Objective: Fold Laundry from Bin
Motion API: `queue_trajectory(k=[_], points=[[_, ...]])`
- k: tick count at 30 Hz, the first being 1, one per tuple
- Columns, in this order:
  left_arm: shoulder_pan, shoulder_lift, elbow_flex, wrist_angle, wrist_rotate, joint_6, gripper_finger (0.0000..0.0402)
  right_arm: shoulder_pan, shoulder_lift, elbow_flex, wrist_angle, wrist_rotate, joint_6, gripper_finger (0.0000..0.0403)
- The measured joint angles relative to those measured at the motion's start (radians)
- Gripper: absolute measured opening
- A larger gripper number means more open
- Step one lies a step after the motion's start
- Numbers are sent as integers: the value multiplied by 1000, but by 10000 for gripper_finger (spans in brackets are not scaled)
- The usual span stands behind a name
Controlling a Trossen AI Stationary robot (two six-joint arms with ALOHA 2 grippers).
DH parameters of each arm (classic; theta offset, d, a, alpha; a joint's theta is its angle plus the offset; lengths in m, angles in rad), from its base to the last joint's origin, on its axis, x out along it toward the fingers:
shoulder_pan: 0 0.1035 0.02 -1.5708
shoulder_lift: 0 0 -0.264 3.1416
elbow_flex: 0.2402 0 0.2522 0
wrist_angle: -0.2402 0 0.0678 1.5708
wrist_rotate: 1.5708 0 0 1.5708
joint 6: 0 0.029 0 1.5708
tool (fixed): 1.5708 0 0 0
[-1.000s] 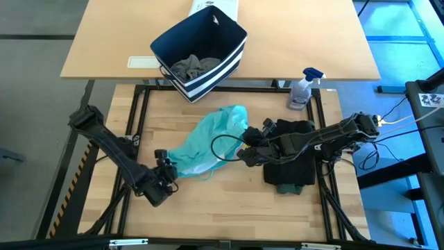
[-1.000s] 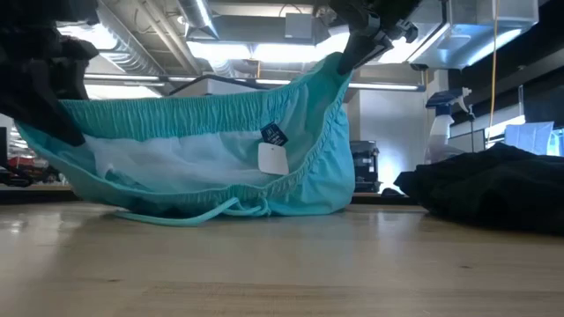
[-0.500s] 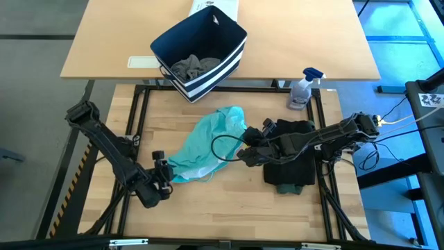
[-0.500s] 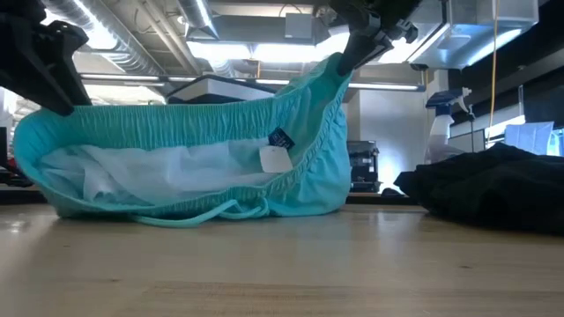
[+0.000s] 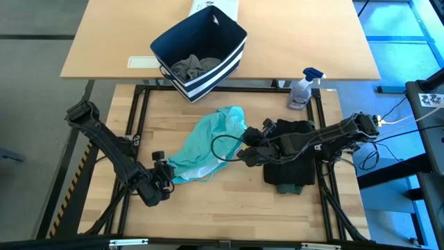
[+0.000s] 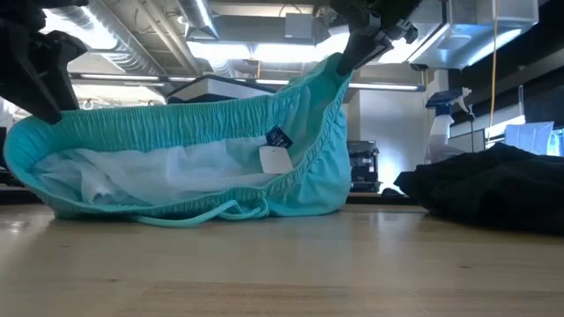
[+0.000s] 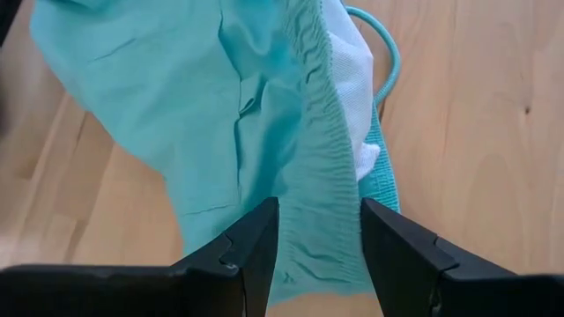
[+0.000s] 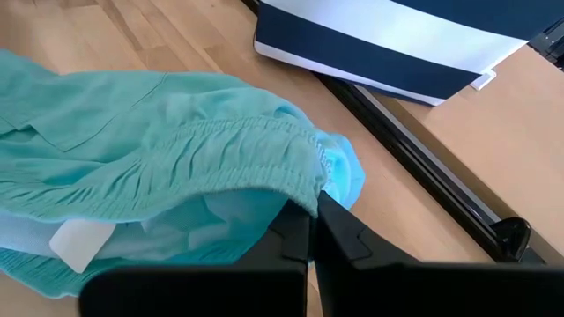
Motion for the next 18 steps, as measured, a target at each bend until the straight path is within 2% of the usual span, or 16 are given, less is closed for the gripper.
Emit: queue_trajectory(k=[11,18], points=[[0,67,-41,2,-27,-73,153,0,0,0,0,-3,0,1],[0,68,-64,-1,9,-100,153,0,0,0,0,-5,0,1]])
